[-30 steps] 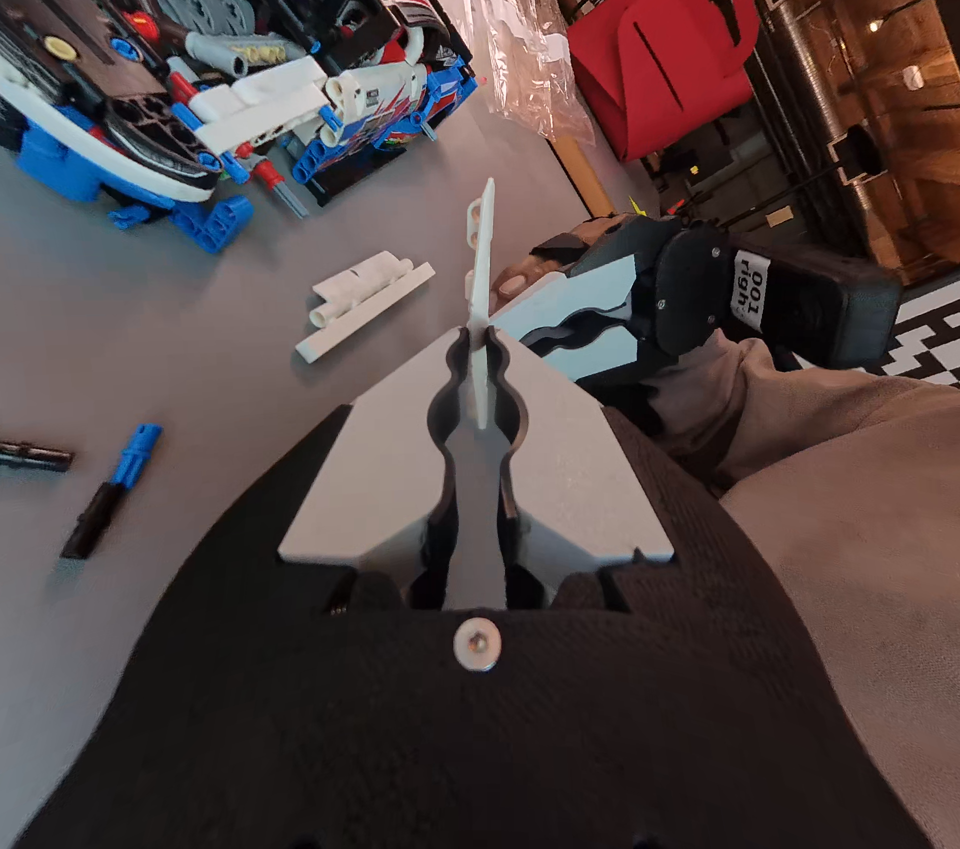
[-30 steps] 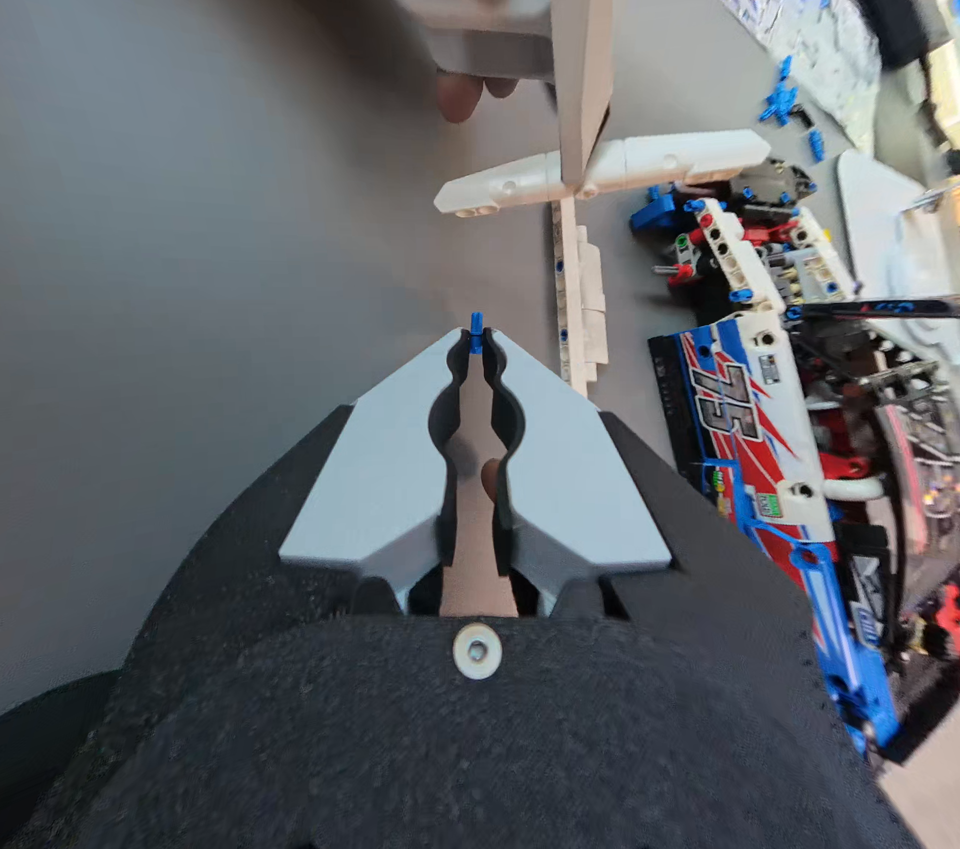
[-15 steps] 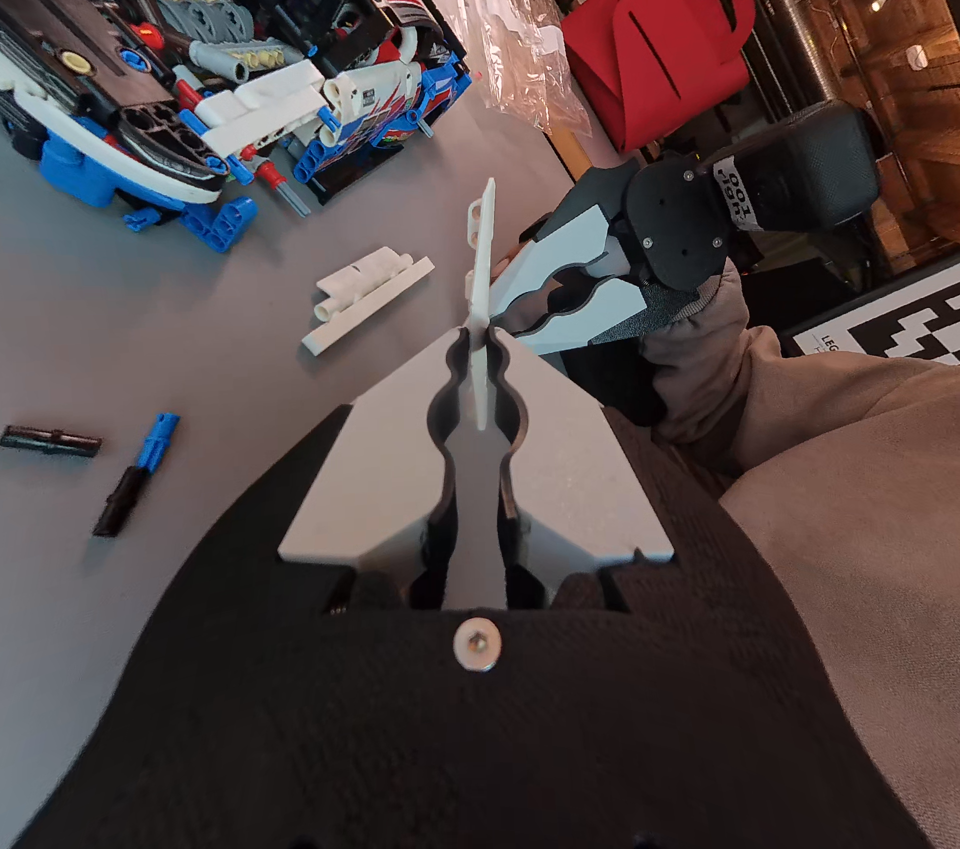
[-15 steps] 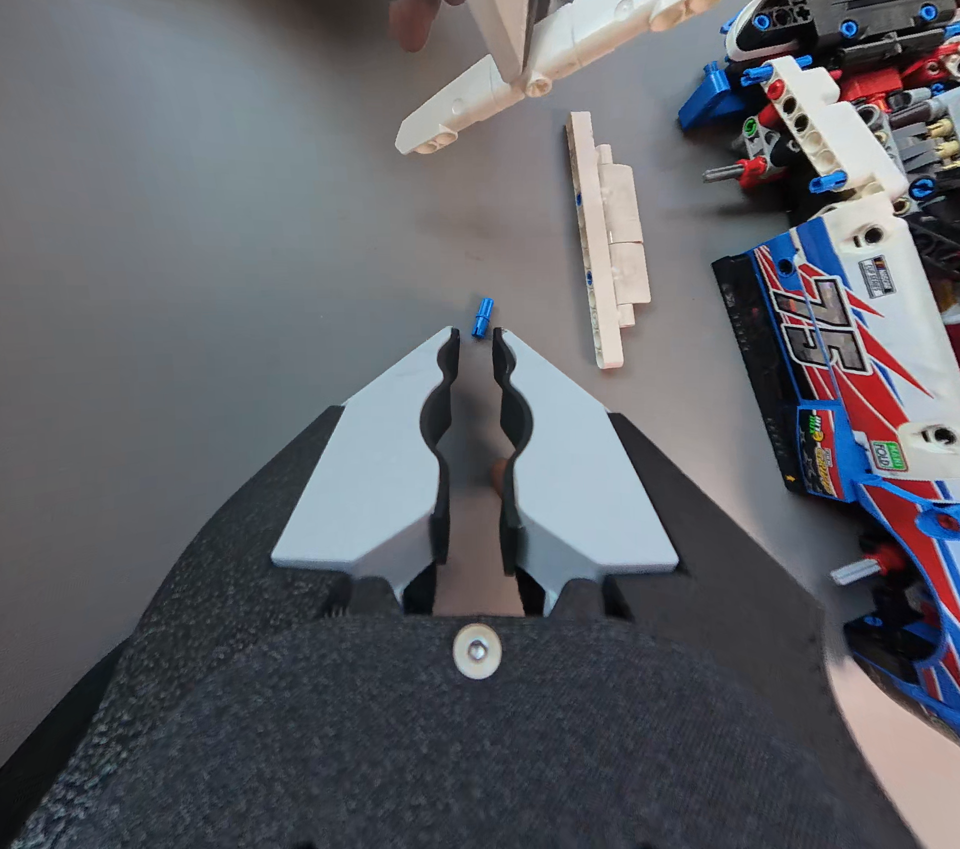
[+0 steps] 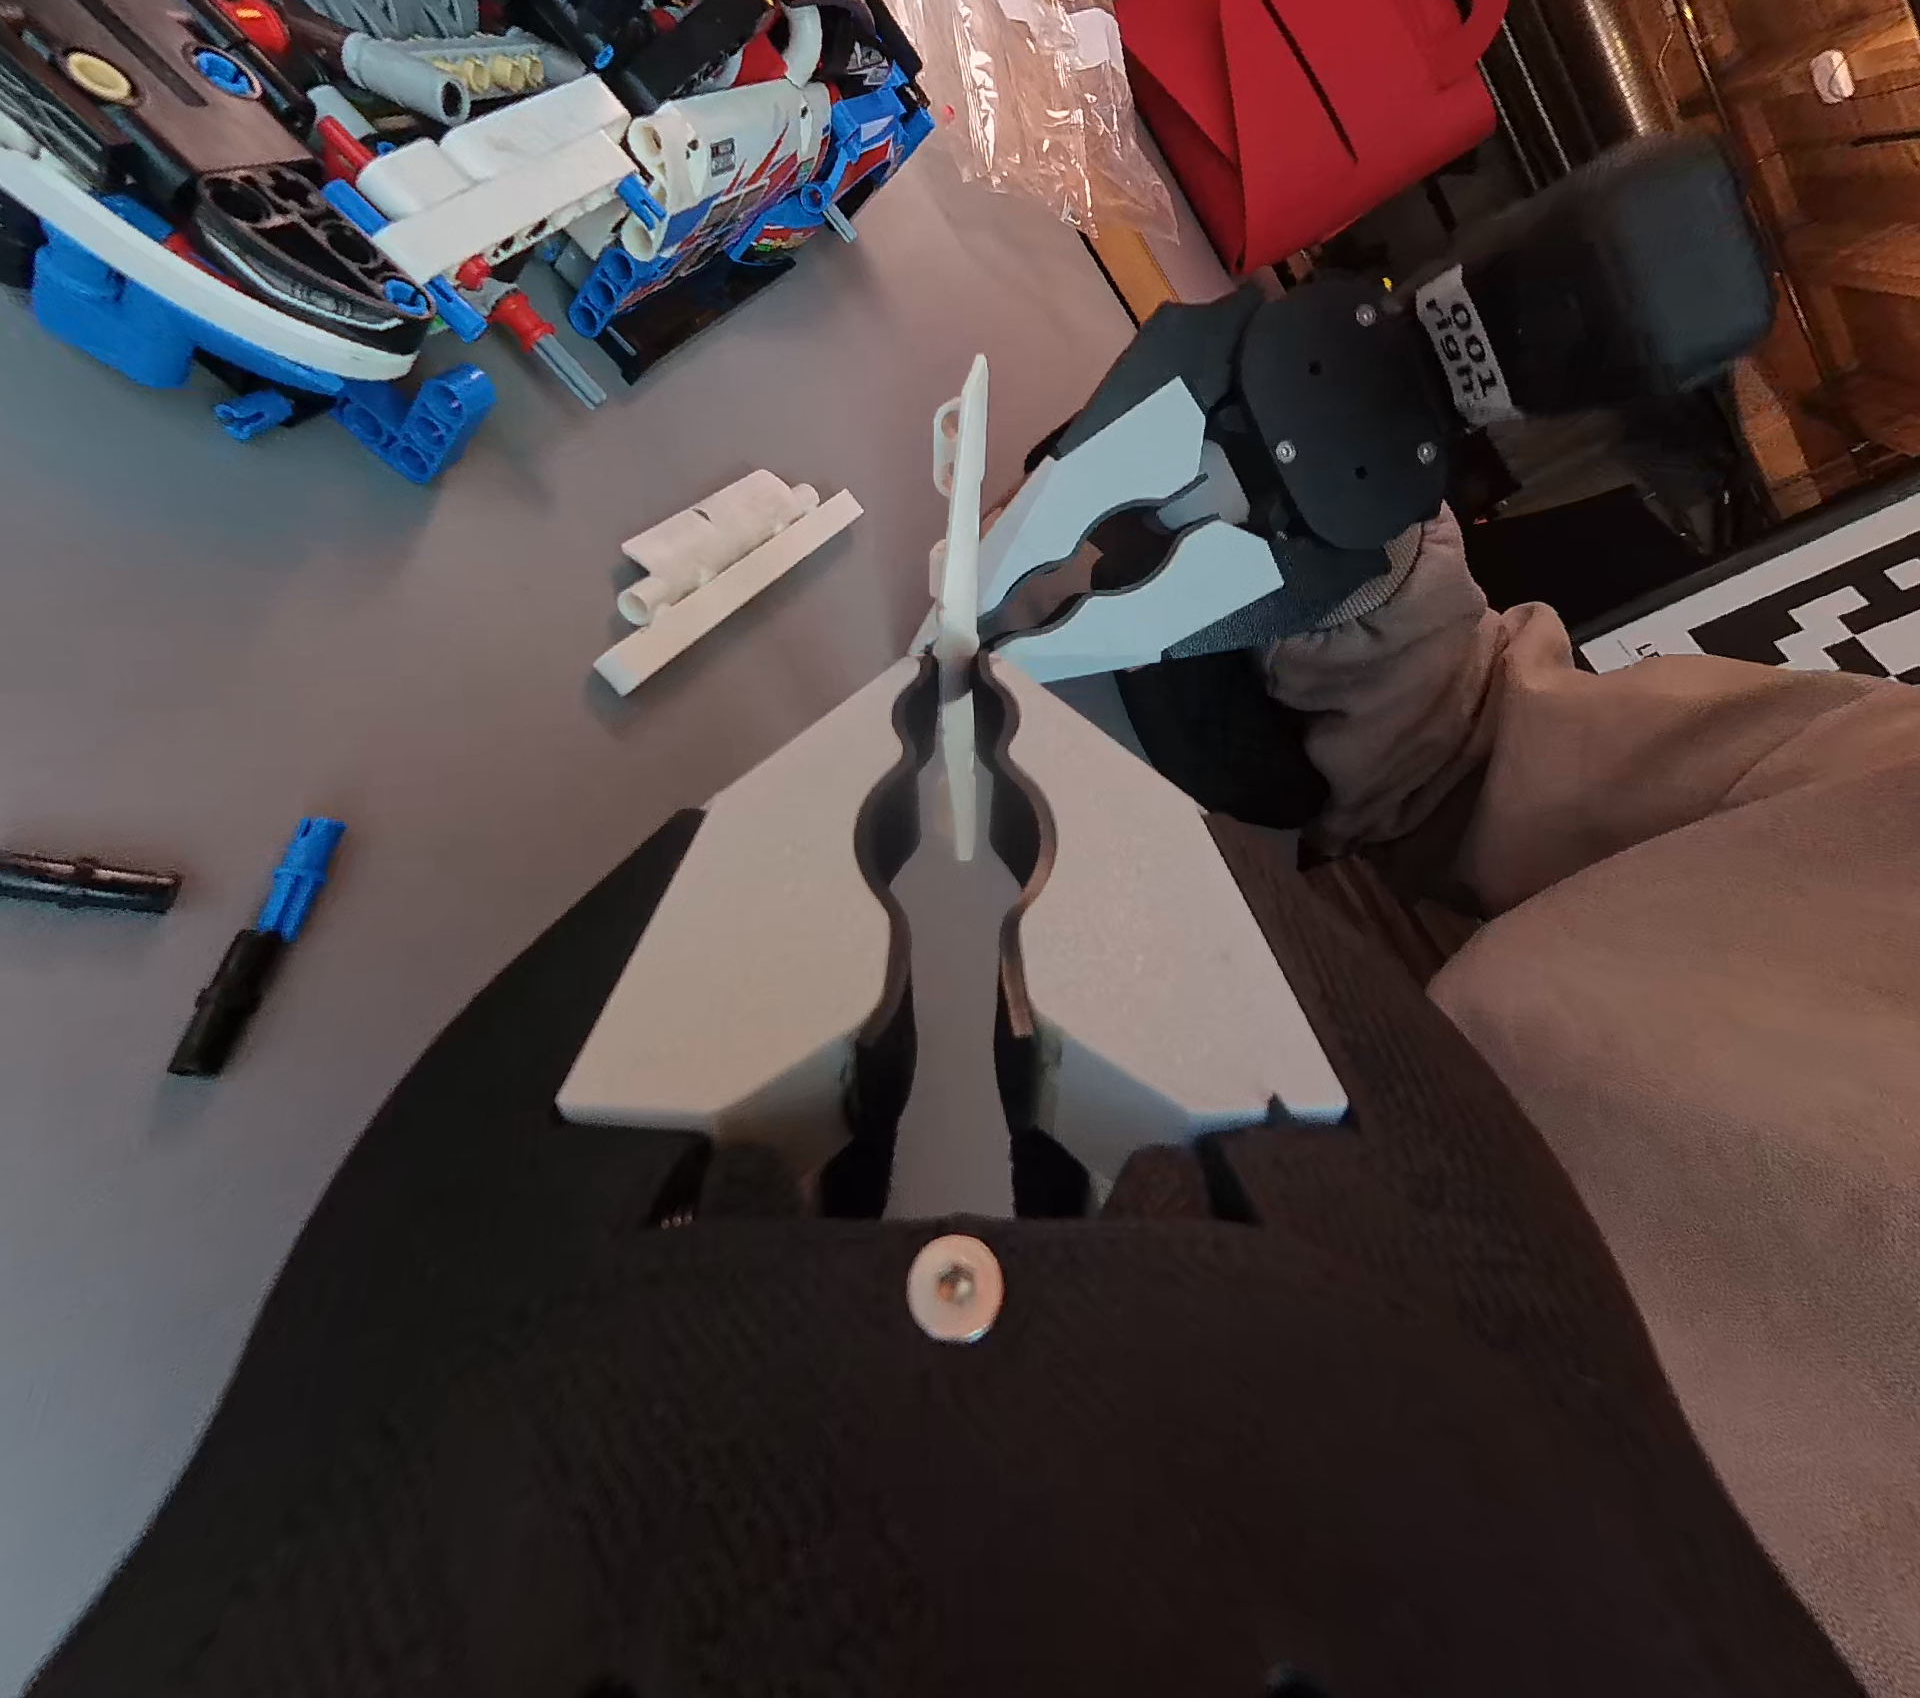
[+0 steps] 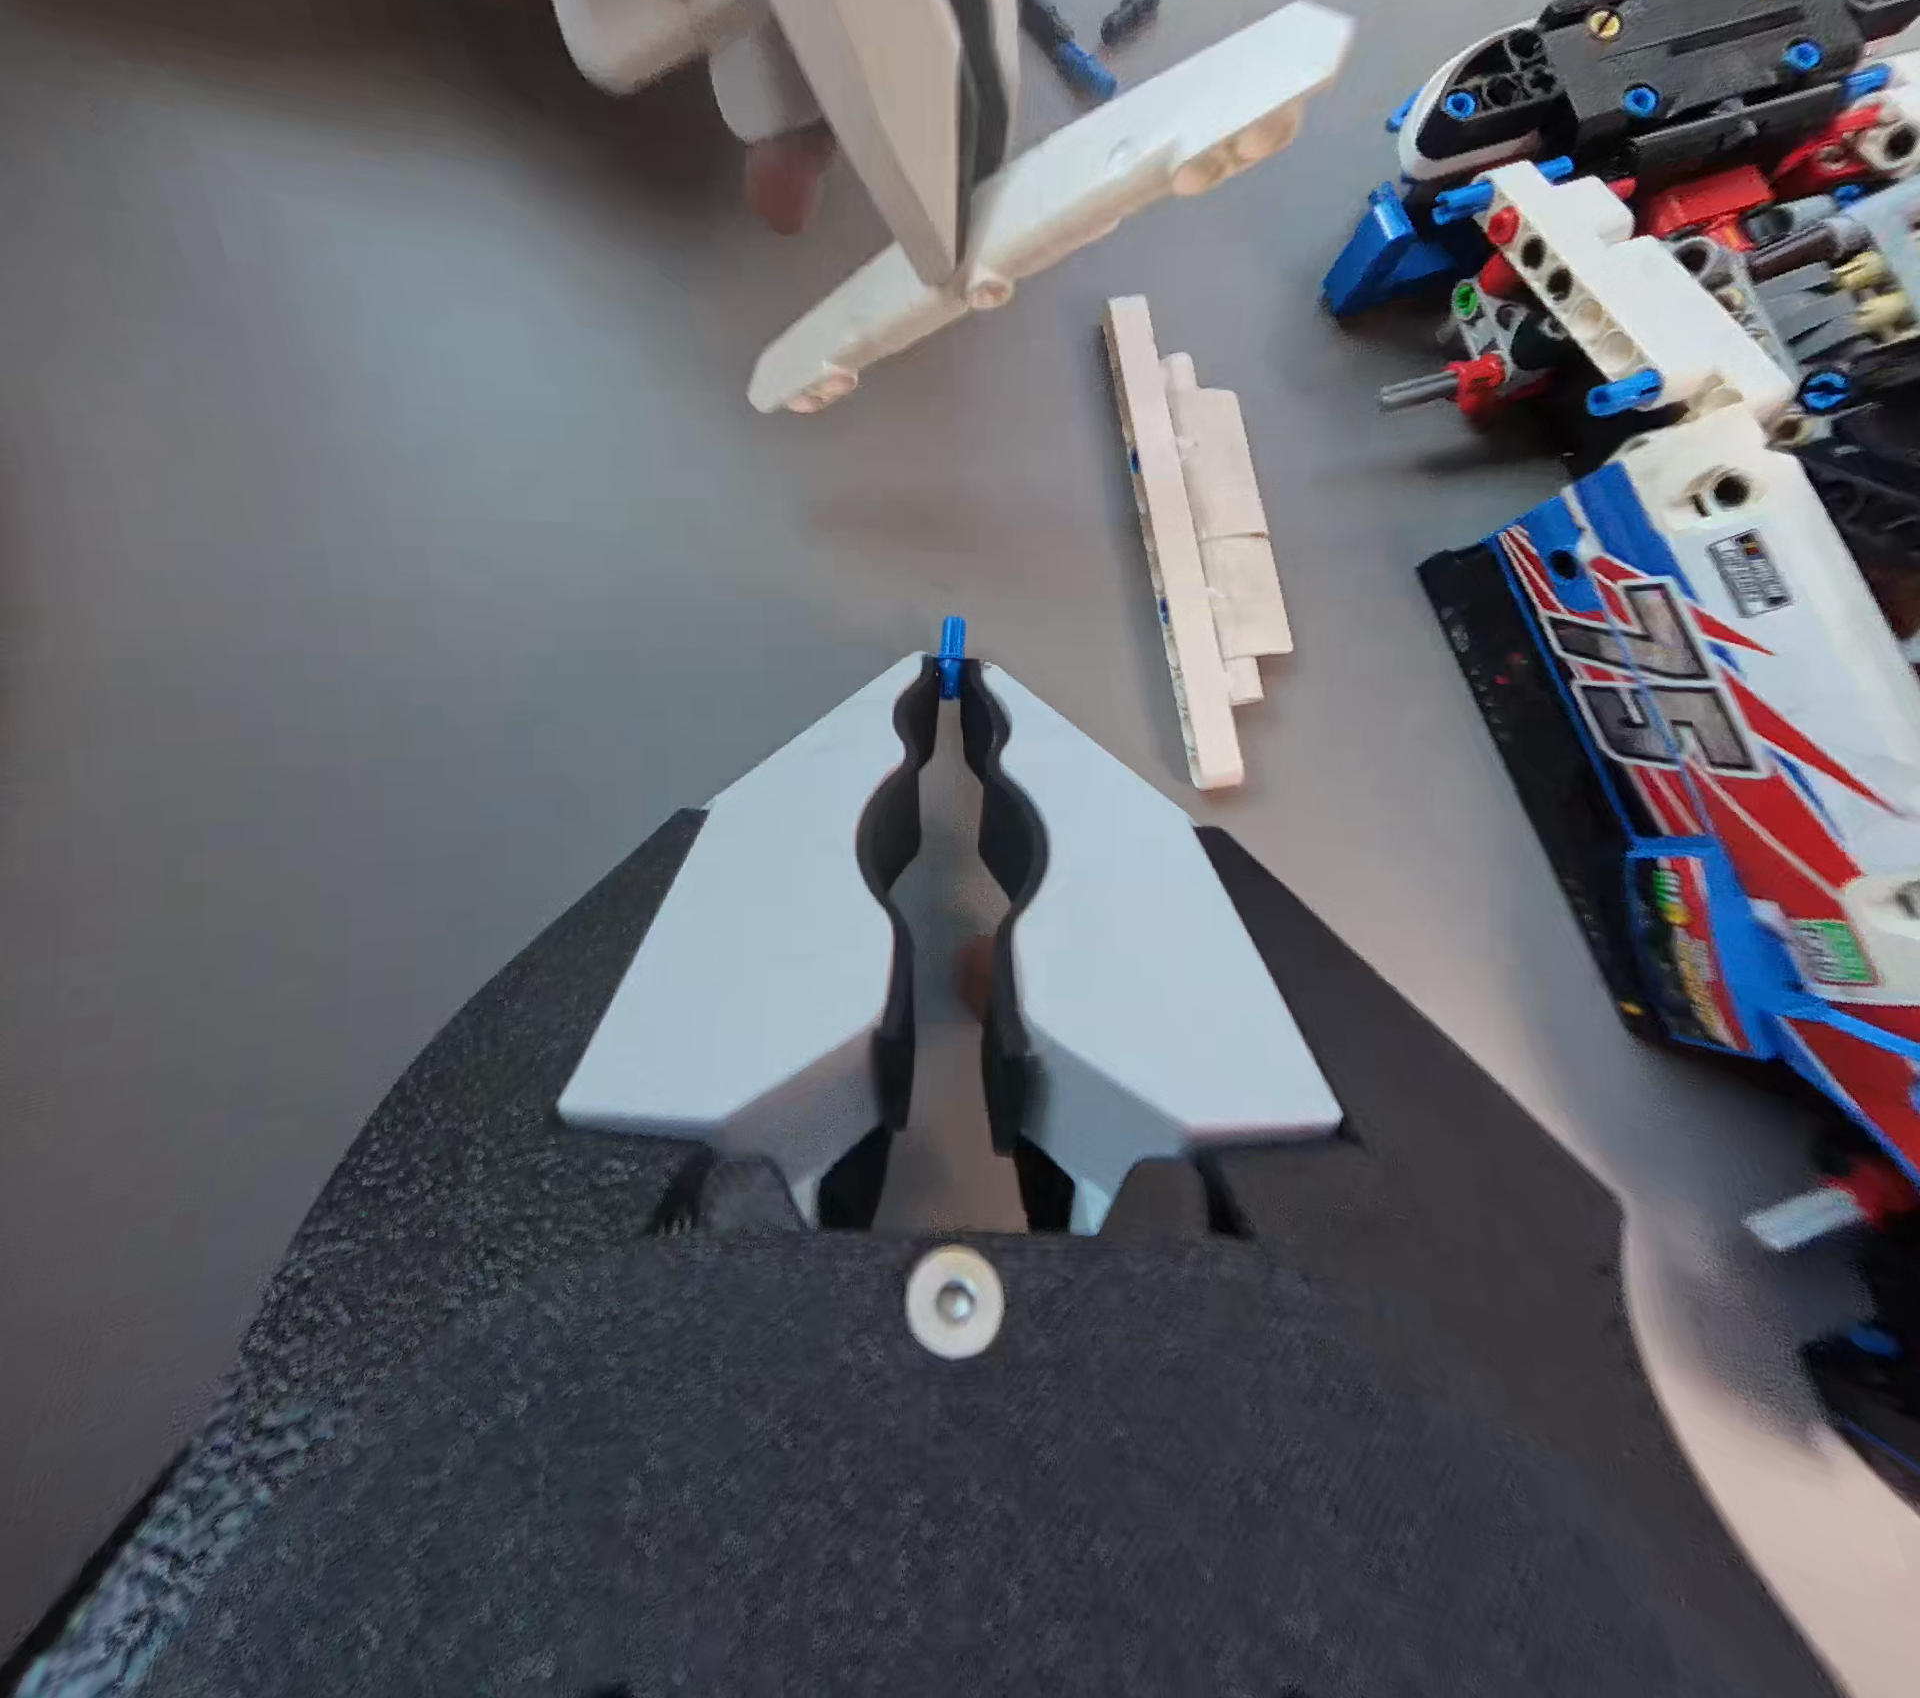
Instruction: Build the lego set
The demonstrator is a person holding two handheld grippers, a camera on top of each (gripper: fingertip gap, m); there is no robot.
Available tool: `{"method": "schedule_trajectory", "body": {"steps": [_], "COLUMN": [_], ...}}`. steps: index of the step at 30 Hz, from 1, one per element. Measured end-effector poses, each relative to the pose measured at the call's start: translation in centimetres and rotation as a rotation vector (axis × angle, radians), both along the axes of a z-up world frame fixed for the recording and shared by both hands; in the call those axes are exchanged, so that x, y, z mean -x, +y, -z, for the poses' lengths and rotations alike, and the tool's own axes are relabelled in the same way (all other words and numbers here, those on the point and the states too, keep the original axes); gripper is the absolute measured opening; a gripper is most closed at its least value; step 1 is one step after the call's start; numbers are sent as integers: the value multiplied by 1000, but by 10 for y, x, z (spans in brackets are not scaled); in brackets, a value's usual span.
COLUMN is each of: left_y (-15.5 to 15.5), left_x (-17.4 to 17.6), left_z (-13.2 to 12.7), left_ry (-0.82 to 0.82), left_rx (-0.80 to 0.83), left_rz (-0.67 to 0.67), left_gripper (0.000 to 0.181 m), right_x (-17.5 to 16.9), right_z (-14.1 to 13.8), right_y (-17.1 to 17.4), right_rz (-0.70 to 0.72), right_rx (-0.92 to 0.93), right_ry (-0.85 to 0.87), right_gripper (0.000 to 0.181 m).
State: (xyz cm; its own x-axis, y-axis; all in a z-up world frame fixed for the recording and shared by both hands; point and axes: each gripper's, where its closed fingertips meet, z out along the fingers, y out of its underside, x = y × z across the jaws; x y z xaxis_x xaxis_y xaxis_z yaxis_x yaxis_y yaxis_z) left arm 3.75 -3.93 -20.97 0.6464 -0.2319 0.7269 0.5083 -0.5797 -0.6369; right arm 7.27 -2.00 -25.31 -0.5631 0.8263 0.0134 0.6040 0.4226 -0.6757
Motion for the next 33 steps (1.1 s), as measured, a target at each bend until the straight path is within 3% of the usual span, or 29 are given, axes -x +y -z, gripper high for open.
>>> {"method": "schedule_trajectory", "body": {"steps": [2,4,11,21,33], "left_y": [-1,-2,-5,-8,-12], "left_x": [-3,-6,-23,-37,-44], "left_z": [0,1,-5,-3,8], "left_ry": [-11,-22,-127,-111,217], "left_rx": [1,5,-18,-23,-80], "left_rz": [19,38,134,198,254], "left_gripper": [4,4,4,4,4], "right_x": [0,2,2,-4,-10], "right_z": [-16,-31,-48,-44,-30], "right_y": [-9,-12,-21,-26,-31], "right_rz": [7,-3,-30,-36,-50], "right_rx": [270,418,564,523,392], "right_ry": [-41,-32,25,22,-23], "right_gripper": [1,1,1,1,1]}}
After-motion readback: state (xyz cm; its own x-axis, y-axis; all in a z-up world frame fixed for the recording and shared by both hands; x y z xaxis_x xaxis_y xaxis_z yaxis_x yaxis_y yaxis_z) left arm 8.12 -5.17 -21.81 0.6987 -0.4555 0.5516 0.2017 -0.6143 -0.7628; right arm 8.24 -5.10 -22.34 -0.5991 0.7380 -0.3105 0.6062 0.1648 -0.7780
